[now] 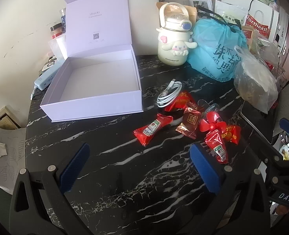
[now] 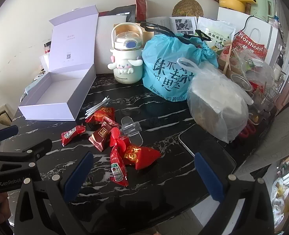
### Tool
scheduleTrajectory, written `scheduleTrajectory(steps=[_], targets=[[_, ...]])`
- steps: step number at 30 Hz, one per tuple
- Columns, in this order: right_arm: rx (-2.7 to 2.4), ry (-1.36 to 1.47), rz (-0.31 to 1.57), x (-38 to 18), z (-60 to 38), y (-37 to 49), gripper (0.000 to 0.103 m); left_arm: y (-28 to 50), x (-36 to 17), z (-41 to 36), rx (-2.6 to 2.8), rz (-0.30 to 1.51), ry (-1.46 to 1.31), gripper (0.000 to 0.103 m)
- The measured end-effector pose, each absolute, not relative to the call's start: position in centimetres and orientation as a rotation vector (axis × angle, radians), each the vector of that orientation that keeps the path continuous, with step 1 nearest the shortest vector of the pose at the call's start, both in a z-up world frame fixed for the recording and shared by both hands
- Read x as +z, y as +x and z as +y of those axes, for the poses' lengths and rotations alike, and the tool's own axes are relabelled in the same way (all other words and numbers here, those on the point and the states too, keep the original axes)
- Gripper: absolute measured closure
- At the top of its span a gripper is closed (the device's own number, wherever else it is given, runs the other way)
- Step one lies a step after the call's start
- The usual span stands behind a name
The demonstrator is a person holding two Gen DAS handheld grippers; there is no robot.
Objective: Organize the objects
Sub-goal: 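Move both tools toward the pile of red candy packets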
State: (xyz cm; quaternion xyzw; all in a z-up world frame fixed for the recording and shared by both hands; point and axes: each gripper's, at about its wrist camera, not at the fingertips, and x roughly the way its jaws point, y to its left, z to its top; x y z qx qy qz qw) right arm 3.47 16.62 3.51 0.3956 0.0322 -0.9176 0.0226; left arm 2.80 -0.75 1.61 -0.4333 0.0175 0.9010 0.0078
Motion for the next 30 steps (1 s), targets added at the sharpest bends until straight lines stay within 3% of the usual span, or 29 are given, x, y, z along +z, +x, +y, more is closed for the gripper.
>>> scheduleTrajectory(steps=[30], targets=[[-2.789,1.276,0.08,2.0,17.2,4.1,0.0,2.8,0.2,0.2,2.742,0.018,-1.393,0.0]])
